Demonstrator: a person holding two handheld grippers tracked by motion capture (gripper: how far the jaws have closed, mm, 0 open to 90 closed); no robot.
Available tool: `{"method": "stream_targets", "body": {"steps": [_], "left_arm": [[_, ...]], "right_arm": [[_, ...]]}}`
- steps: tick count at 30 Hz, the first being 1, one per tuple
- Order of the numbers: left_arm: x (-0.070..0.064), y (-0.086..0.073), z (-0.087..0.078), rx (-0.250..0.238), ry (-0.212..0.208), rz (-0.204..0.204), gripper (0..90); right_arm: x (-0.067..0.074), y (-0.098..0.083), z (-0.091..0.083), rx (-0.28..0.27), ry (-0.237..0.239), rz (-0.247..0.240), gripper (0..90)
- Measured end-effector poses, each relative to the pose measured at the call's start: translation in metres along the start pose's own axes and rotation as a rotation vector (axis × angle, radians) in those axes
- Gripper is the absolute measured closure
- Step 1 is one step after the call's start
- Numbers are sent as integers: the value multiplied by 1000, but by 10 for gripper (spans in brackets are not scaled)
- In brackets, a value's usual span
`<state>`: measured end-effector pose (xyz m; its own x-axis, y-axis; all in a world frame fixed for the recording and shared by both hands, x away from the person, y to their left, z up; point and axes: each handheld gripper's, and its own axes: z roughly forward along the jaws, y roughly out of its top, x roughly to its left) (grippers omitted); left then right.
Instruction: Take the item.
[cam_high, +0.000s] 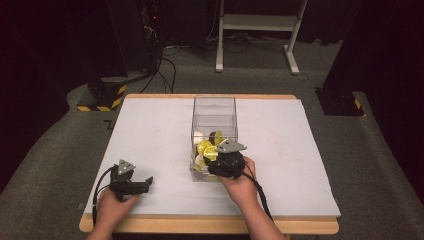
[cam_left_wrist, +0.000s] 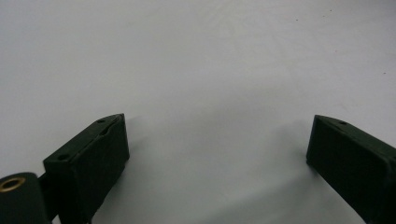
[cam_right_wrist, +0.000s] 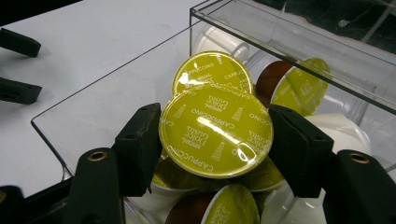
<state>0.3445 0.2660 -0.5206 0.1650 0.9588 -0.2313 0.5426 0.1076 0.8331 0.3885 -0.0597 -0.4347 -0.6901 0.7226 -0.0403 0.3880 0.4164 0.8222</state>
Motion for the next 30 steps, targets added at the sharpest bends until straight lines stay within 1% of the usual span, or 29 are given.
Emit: {"method": "stream_targets", "body": {"steps": [4, 6, 8, 10, 18, 25, 30], "left_arm": [[0, 0, 0, 0, 0, 0, 58], [0, 0, 0, 0, 0, 0, 59], [0, 0, 0, 0, 0, 0, 58], [0, 0, 0, 2, 0, 4, 59], [0, 0, 0, 0, 0, 0, 58], [0, 0, 0, 0, 0, 1, 59], [0, 0, 0, 0, 0, 0, 59]], "right_arm": [[-1, -4, -1, -30, 3, 19, 380], [0, -4, -1, -26, -1, 10, 380], [0, -4, -2, -32, 5, 17, 380], [0, -5, -2, -34, 2, 10, 380], [-1, -5, -4, -43, 13, 29, 381], [-2, -5, -6, -53, 14, 26, 381], [-4, -5, -12, -64, 15, 37, 381]]}}
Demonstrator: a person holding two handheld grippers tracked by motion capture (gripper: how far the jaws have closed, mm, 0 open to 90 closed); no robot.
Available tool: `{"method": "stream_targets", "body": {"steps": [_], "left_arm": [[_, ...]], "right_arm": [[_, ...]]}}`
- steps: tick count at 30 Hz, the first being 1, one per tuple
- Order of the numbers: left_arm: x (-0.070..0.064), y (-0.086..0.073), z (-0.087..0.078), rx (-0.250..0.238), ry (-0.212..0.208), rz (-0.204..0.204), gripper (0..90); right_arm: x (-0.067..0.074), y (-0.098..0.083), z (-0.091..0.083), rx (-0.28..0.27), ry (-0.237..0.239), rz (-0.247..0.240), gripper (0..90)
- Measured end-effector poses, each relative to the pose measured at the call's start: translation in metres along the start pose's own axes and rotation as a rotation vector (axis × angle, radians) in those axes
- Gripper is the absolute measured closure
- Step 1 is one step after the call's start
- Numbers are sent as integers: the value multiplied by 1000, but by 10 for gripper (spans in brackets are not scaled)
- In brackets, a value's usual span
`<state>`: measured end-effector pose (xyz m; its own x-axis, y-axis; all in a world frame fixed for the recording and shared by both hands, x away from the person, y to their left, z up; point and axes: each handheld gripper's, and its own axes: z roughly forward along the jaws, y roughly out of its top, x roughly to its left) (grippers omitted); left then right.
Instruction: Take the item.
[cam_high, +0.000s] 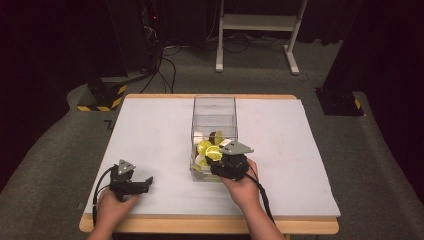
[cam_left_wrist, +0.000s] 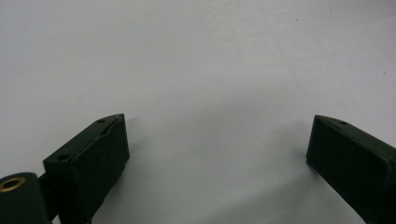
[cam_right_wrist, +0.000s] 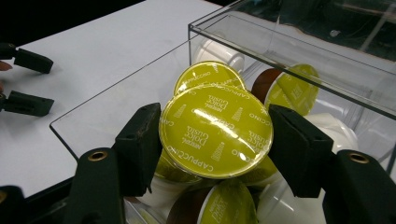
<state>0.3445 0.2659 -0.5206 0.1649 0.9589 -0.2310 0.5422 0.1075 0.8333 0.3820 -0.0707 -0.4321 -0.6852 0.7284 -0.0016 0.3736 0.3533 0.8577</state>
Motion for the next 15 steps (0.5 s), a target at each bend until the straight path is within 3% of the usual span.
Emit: {"method": "stream_targets", "body": {"steps": [15], "left_arm": [[0, 0, 0, 0, 0, 0, 59]], "right_arm": [[-5, 4, -18, -47, 8, 13, 381]]}}
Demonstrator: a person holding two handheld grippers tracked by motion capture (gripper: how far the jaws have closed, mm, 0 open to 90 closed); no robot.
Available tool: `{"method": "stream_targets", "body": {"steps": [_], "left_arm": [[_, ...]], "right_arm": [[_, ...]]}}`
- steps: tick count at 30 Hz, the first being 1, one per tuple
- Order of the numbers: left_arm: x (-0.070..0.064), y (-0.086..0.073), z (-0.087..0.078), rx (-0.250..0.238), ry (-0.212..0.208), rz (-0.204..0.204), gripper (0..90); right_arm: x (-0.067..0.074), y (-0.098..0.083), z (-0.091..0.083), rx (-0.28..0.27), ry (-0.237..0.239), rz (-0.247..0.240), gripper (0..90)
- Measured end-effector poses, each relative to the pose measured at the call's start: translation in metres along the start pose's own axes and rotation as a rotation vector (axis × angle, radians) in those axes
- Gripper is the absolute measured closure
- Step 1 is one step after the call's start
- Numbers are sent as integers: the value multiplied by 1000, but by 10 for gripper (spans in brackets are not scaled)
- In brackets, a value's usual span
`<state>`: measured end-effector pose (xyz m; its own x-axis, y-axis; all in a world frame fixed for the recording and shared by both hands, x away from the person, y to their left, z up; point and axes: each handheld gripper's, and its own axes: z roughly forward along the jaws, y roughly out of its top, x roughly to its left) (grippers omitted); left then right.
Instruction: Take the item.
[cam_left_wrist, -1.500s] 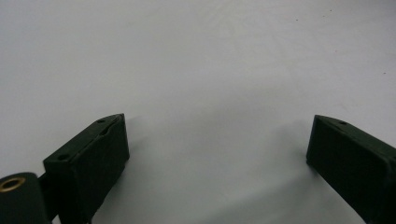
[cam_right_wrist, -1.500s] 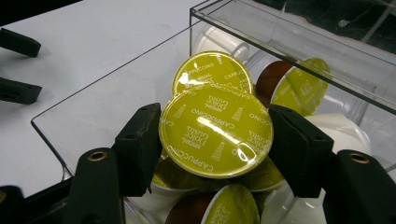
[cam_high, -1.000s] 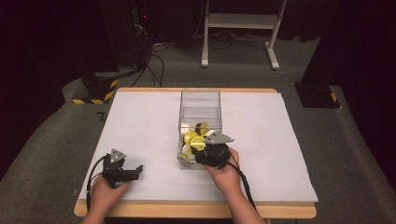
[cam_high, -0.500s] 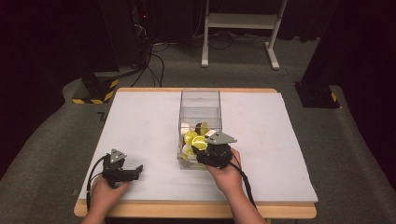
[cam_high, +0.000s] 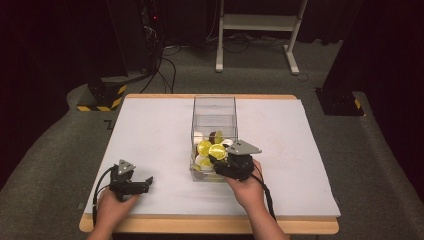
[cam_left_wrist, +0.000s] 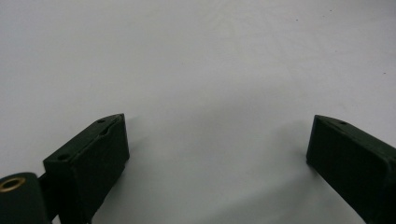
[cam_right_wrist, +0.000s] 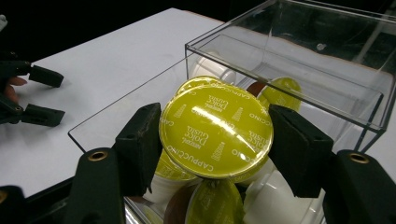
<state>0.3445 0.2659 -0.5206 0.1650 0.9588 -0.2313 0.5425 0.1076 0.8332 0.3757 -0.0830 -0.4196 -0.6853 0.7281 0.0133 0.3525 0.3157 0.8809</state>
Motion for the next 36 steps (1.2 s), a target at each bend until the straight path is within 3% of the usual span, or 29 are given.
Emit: {"method": "stream_targets", "body": {"steps": [18, 36], "left_arm": [[0, 0, 0, 1, 0, 0, 59], [0, 0, 0, 1, 0, 1, 58]], "right_arm": [[-14, 3, -20, -40, -31, 32, 381], [-43, -1, -38, -61, -123, 74, 382]]}}
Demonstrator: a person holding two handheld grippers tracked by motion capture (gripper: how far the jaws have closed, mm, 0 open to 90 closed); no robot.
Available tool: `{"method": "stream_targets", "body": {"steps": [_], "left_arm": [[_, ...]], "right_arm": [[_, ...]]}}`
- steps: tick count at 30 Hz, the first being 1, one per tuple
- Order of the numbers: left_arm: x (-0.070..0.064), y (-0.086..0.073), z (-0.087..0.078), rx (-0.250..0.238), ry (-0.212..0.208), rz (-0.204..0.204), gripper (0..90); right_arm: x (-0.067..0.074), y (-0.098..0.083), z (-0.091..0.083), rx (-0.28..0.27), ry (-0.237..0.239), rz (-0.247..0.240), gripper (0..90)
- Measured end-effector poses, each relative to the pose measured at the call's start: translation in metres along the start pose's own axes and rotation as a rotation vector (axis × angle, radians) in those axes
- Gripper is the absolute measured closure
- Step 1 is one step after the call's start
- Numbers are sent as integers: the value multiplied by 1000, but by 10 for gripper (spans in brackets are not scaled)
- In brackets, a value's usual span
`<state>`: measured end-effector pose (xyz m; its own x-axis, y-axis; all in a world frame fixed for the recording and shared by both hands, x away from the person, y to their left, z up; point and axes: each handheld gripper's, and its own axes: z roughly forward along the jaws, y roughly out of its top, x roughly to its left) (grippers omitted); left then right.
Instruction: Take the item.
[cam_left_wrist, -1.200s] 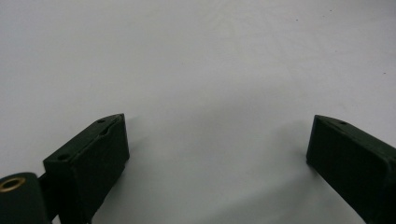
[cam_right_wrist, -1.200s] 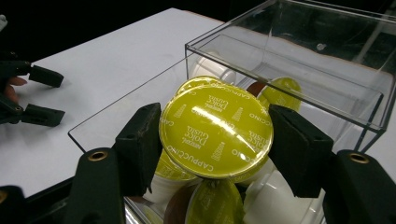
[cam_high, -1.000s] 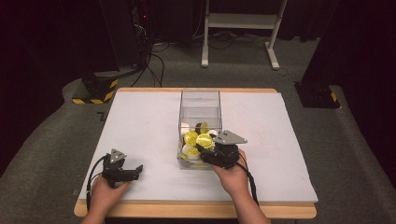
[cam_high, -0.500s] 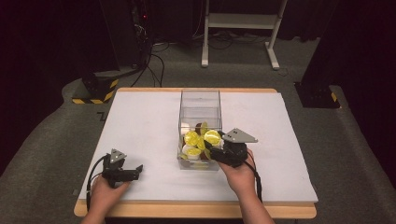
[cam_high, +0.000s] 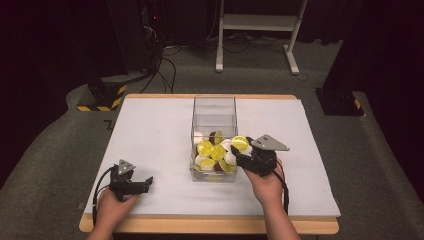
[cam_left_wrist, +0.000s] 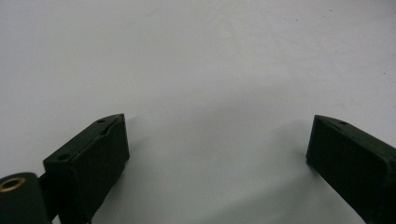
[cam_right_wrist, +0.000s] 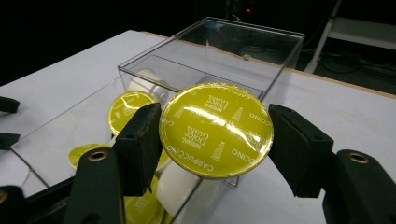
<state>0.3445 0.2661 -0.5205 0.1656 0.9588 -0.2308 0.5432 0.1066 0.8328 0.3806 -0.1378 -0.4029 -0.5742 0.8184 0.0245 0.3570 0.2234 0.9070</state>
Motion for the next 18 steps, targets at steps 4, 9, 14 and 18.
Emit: {"method": "stream_targets", "body": {"steps": [4, 9, 14, 18], "left_arm": [[0, 0, 0, -1, 0, -1, 59], [0, 0, 0, -2, 1, -1, 59], [0, 0, 0, -2, 2, 1, 59], [0, 0, 0, -1, 3, 2, 59]], "right_arm": [[-9, -1, -1, 2, -23, 9, 382], [-19, -3, -1, 5, -43, 23, 382], [-31, -5, -1, 11, -82, 28, 382], [-38, -7, 0, 21, -114, 25, 382]]}}
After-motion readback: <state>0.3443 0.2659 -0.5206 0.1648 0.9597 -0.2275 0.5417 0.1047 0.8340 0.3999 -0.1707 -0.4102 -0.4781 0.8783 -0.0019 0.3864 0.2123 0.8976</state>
